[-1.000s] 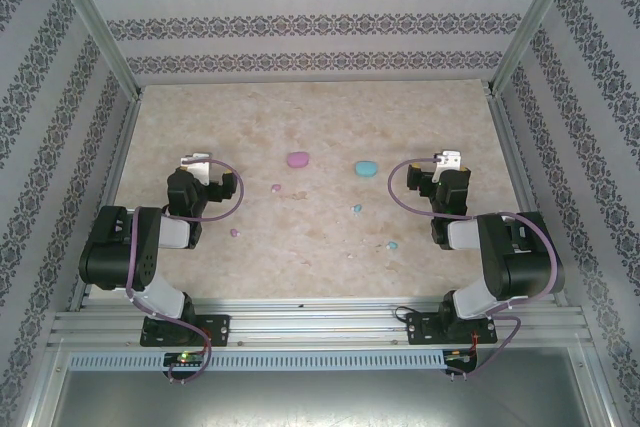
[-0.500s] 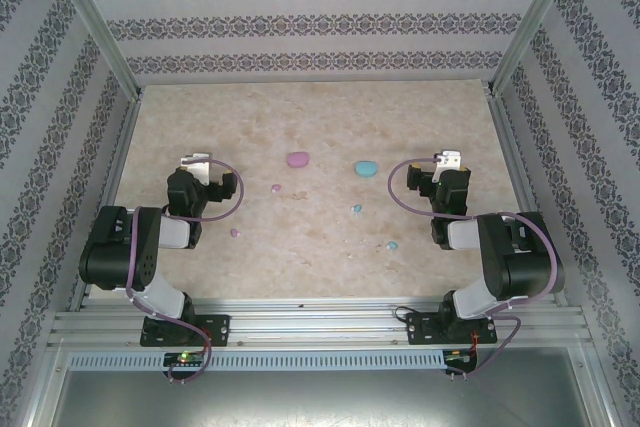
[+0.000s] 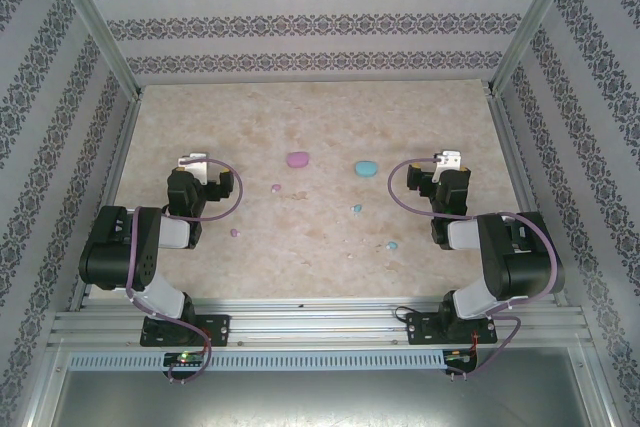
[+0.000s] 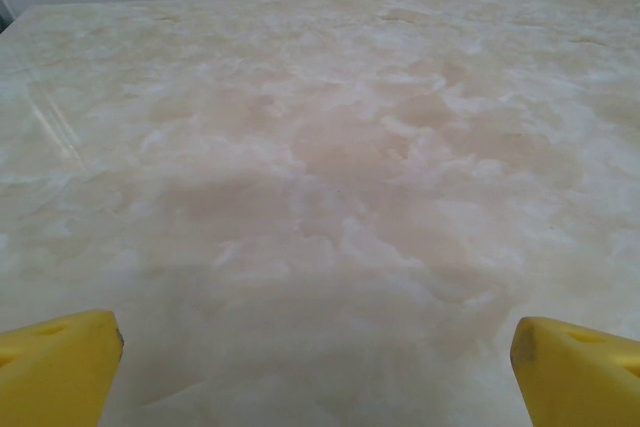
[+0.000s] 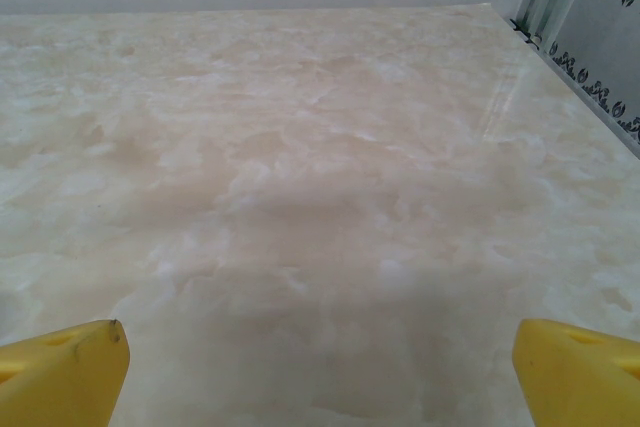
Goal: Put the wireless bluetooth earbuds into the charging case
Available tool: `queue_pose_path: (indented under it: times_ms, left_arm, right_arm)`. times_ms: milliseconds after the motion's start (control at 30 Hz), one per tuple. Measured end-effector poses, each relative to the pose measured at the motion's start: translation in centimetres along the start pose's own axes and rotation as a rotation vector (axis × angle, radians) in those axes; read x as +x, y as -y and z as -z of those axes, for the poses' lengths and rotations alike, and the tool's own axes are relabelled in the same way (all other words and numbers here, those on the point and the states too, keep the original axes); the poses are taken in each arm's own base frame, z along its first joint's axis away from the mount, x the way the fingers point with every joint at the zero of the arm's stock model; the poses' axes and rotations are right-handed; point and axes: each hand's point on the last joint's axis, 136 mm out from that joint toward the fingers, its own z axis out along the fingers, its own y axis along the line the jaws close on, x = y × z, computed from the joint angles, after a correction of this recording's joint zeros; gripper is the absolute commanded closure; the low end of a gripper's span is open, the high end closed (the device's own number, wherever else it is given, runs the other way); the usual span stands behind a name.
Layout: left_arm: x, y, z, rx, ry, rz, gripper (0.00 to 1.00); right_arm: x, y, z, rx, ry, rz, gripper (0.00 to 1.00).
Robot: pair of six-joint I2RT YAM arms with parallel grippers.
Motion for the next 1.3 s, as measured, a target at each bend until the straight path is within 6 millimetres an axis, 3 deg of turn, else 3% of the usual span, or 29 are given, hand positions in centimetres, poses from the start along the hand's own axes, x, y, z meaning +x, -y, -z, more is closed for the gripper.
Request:
queue_pose_path:
  times_ms: [200,300,367,433,533,600,733,933,1033,1133,1300]
  left_arm:
    - [0.1,-0.3,0.3,-0.018,0.014,0.005,0.00]
    - [1.3,-0.3,1.5,-0.021,0.020,0.007,0.00]
    - [2.0,-0.3,2.2,-0.021,0.013,0.007,0.00]
    - [1.8,-0.3,2.8,-0.022,0.025,0.007,0.00]
    - [-0.8,-0.4,3.6,-0.022,0.095,0.008,0.00]
    - [-2.5,-0.4,4.0,-0.021,0.132,0.008,0.00]
    - [-5.5,-0.3,4.4,-0.014,0.172,0.007,0.00]
    - [-7.8,1.0,3.9,0.044,0.143,0.017,0.01]
    - [-8.9,2.8,3.5,0.096,0.113,0.015,0.03]
    - [-9.6,5.7,3.6,0.169,0.084,0.006,0.08]
    - [-7.8,11.8,3.8,0.316,-0.034,-0.001,0.15]
  right_arm:
    - [0.0,-0.1,0.0,-0.004,-0.005,0.005,0.02]
    - [-0.6,-0.7,0.1,-0.023,-0.034,0.029,0.02]
    - [-2.1,-1.5,-0.1,-0.039,-0.071,0.039,0.02]
    - [-4.9,-2.7,-0.5,-0.048,-0.097,0.025,0.02]
    - [-8.7,-4.6,-0.6,-0.057,-0.119,-0.016,0.03]
    - [-9.5,-6.1,-0.3,-0.072,-0.151,-0.037,0.03]
    - [-6.7,-10.2,0.6,-0.116,-0.309,-0.049,0.03]
    - [-1.5,-15.2,0.8,-0.166,-0.568,-0.022,0.03]
    - [-0.4,-15.3,0.3,-0.174,-0.649,-0.047,0.12]
    - [-0.7,-14.3,-1.1,-0.178,-0.697,-0.113,0.23]
    - [-1.9,-12.3,-4.6,-0.194,-0.745,-0.211,0.45]
